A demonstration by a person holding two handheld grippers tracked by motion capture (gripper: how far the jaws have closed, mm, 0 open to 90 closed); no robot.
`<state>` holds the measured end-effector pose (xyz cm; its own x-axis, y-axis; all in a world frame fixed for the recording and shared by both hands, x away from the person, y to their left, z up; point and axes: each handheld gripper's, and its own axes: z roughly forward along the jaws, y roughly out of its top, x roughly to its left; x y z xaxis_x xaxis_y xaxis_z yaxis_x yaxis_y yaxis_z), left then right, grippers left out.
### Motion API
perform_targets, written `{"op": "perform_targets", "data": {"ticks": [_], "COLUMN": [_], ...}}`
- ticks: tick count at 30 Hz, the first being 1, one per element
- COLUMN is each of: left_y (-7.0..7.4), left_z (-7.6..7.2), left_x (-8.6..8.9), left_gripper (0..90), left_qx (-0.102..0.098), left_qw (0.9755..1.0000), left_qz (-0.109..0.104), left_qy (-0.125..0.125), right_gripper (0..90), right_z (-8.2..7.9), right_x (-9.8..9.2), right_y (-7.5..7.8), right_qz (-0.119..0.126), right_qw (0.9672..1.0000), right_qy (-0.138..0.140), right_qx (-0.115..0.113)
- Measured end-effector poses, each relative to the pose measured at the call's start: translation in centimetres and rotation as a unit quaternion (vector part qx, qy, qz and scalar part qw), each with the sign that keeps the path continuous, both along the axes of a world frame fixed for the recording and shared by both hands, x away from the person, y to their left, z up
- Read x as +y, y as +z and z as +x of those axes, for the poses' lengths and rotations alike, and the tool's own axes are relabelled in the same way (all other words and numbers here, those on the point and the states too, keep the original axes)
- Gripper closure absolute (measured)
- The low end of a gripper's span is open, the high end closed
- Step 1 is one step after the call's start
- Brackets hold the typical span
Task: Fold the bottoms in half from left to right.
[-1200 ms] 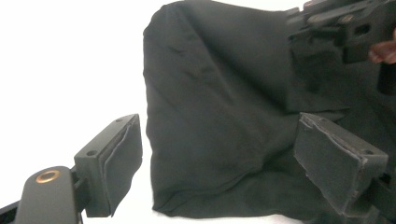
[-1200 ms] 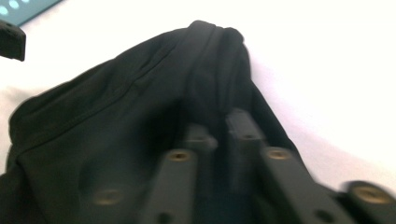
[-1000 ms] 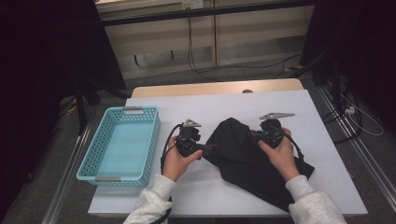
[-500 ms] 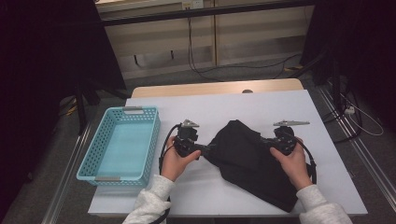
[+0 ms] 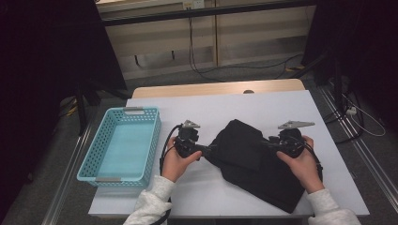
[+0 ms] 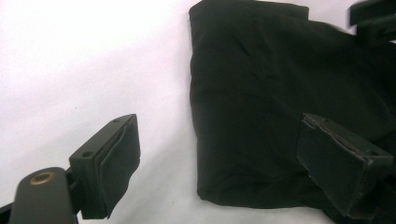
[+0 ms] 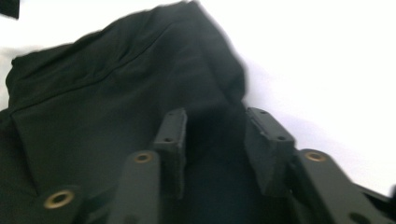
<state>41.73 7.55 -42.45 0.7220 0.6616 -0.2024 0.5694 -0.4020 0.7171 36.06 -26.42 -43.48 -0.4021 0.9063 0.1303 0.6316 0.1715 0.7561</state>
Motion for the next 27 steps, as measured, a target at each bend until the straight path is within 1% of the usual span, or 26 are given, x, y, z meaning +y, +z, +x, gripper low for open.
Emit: {"op": "perform_targets", "data": {"ticks": [1,2,3,4,5,7,8,9,10,11,12,13,14,15,16,17,18,19,20,22,23,24,25,26,27], "left_y": [0.0,0.0,0.0,0.0,0.0,0.0,0.0,0.1,0.1,0.1,0.1,0.1,0.0,-0.1,-0.1,-0.1,-0.1,-0.1,0.0,0.0,0.0,0.0,-0.1,-0.1,-0.1], "left_z": [0.0,0.0,0.0,0.0,0.0,0.0,-0.1,-0.1,-0.1,-0.1,-0.1,-0.2,-0.2,-0.2,-0.2,-0.2,-0.2,-0.2,-0.1,-0.1,-0.1,-0.1,-0.1,-0.1,0.0], "left_x": [0.0,0.0,0.0,0.0,0.0,0.0,0.0,0.0,0.0,0.0,0.0,0.0,0.0,0.0,0.0,0.0,0.0,0.0,0.1,0.1,0.2,0.2,0.3,0.3,0.3], "left_gripper": [14.0,14.0,13.8,13.8,13.8,13.7,13.7,13.5,13.5,13.5,13.5,13.5,13.4,13.4,13.4,13.4,13.4,13.4,13.4,13.4,13.4,13.4,13.4,13.4,13.4], "left_qx": [0.000,0.000,0.000,0.000,-0.001,-0.001,-0.002,-0.003,-0.002,-0.002,-0.003,-0.003,-0.002,0.000,0.000,0.000,0.000,0.000,-0.001,-0.004,-0.004,-0.002,0.000,0.000,0.000], "left_qw": [1.0000,1.0000,1.0000,1.0000,1.0000,1.0000,1.0000,1.0000,1.0000,1.0000,1.0000,1.0000,1.0000,1.0000,1.0000,1.0000,1.0000,1.0000,1.0000,1.0000,1.0000,1.0000,1.0000,1.0000,1.0000], "left_qz": [0.000,0.001,0.002,0.002,0.002,0.002,0.003,0.004,0.004,0.004,0.007,0.006,0.006,0.007,0.007,0.008,0.008,0.008,0.009,0.005,0.004,0.007,0.005,0.005,0.007], "left_qy": [0.000,0.001,0.001,0.001,0.002,0.002,0.002,0.002,0.000,0.000,-0.001,0.000,0.000,0.001,0.001,-0.002,-0.002,-0.002,-0.002,0.003,0.004,0.001,0.002,0.002,0.004], "right_gripper": [53.2,53.2,53.1,53.0,53.0,53.0,53.0,52.4,52.9,54.8,54.8,55.9,58.2,61.0,61.0,69.7,69.7,78.8,88.3,88.2,88.3,88.3,88.6,88.6,88.7], "right_z": [-0.2,-0.2,-0.3,-0.5,-0.5,-0.5,-0.5,-0.3,-0.1,0.2,0.2,0.6,1.1,2.0,2.0,2.5,2.5,2.6,2.5,2.4,2.4,2.4,2.5,2.5,2.8], "right_x": [-0.2,-0.2,-0.4,-0.5,-0.2,0.2,0.5,1.2,1.4,1.5,1.5,1.4,1.4,1.3,1.3,1.5,1.5,1.9,2.1,2.2,2.5,2.5,2.4,2.4,2.1], "right_y": [0.4,0.4,0.6,0.9,1.0,0.9,0.8,0.6,0.5,0.4,0.4,0.1,-0.2,-1.1,-1.1,-1.7,-1.7,-2.0,-2.0,-1.8,-1.3,-1.3,-0.7,-0.7,0.0], "right_qz": [-0.002,-0.002,0.003,0.012,0.010,0.008,0.008,-0.010,-0.022,-0.027,-0.027,-0.028,-0.030,-0.039,-0.039,-0.057,-0.057,-0.062,-0.071,-0.072,-0.077,-0.077,-0.073,-0.073,-0.056], "right_qw": [1.0000,1.0000,0.9999,0.9997,0.9995,0.9994,0.9993,0.9988,0.9985,0.9985,0.9985,0.9987,0.9988,0.9985,0.9985,0.9977,0.9977,0.9967,0.9955,0.9953,0.9945,0.9945,0.9950,0.9950,0.9966], "right_qy": [-0.004,-0.004,0.000,0.006,0.016,0.021,0.029,0.042,0.041,0.039,0.039,0.034,0.030,0.035,0.035,0.037,0.037,0.053,0.062,0.065,0.071,0.071,0.068,0.068,0.056], "right_qx": [-0.008,-0.008,-0.015,-0.022,-0.025,-0.025,-0.025,-0.024,-0.027,-0.027,-0.027,-0.027,-0.025,-0.013,-0.013,-0.004,-0.004,0.003,0.005,0.005,0.001,0.001,-0.011,-0.011,-0.024]}}
